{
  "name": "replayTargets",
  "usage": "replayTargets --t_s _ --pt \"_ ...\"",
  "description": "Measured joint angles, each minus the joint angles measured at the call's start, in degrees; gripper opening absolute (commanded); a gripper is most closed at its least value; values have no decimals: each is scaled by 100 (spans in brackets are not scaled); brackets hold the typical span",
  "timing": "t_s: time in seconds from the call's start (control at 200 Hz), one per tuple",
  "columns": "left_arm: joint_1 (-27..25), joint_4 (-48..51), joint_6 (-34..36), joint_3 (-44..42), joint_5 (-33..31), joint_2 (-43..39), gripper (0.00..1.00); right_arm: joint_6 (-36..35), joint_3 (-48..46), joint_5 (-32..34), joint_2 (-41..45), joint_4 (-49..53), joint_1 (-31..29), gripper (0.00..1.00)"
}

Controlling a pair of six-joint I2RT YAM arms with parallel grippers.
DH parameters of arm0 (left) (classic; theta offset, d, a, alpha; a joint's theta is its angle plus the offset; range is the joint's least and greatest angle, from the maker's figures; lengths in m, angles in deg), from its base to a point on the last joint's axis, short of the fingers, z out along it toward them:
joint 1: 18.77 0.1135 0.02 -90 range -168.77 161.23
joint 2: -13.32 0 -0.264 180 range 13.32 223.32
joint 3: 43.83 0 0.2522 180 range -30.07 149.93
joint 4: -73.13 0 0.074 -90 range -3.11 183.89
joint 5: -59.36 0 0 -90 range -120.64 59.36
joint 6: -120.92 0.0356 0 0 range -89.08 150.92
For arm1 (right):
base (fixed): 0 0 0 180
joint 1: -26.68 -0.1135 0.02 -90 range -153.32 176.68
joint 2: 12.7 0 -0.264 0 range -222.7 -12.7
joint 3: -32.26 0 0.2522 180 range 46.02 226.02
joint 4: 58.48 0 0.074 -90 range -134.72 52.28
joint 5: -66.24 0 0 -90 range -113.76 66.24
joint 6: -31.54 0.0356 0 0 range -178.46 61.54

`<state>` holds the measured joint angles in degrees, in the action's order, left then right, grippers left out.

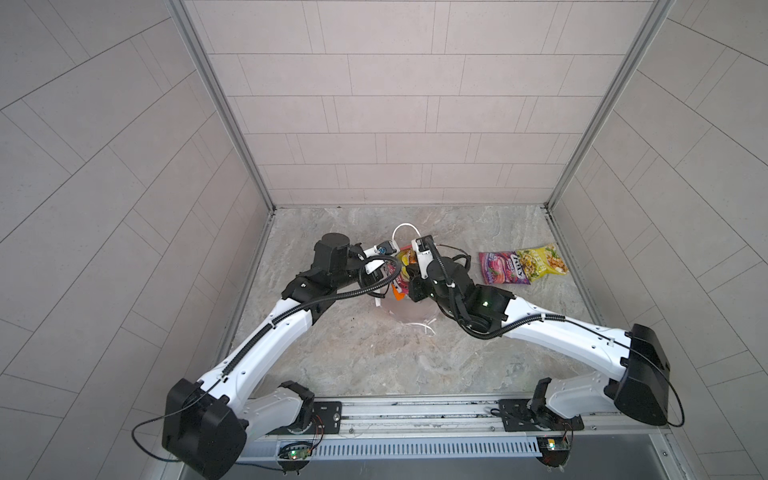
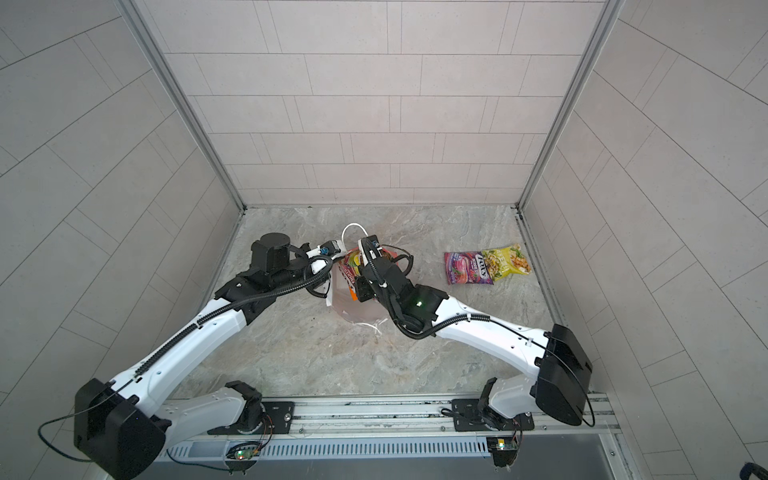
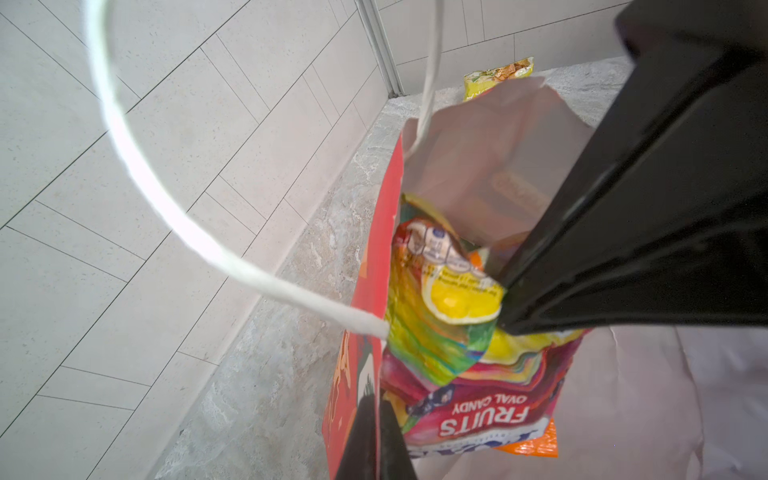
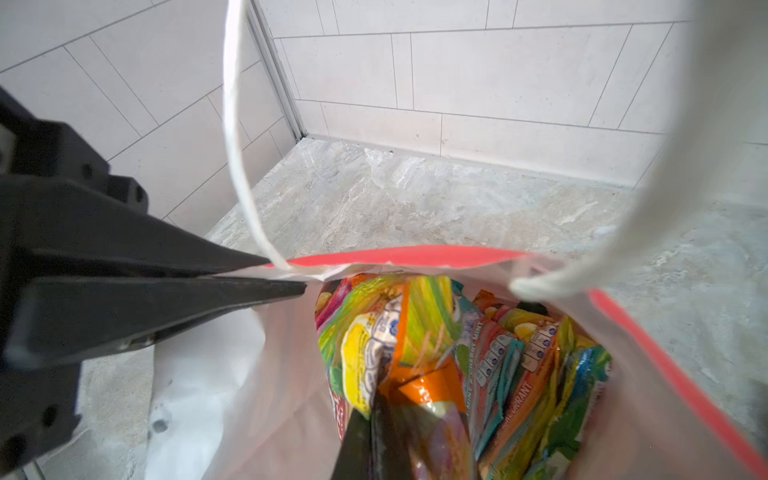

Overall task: Take the snacks out of the paper bag
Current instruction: 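Lift the right gripper with the orange Fruits packet out of the bag, then carry the Fruits packet away from the bag and lower it beside the pink packet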

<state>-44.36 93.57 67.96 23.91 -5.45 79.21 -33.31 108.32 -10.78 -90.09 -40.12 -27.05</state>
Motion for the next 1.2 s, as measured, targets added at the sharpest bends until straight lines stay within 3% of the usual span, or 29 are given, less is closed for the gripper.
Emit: replayTargets --t_s 0.51,0.781,0.911,1.026,1.201 --pt "0 -79 -63 0 -186 4 0 -1023 -234 -415 2020 986 52 0" --pt "0 -131 -140 0 -297 42 0 -1123 186 -501 2999 1768 520 0" --pt "-7 -179 -168 2 -341 72 0 -1058 240 -621 3279 2028 1172 0" --pt "-7 -184 -170 9 -363 72 0 -894 240 -966 3279 2205 2120 0" --pt "-7 -184 -173 11 -385 72 0 -433 166 -2184 2728 2094 3934 0"
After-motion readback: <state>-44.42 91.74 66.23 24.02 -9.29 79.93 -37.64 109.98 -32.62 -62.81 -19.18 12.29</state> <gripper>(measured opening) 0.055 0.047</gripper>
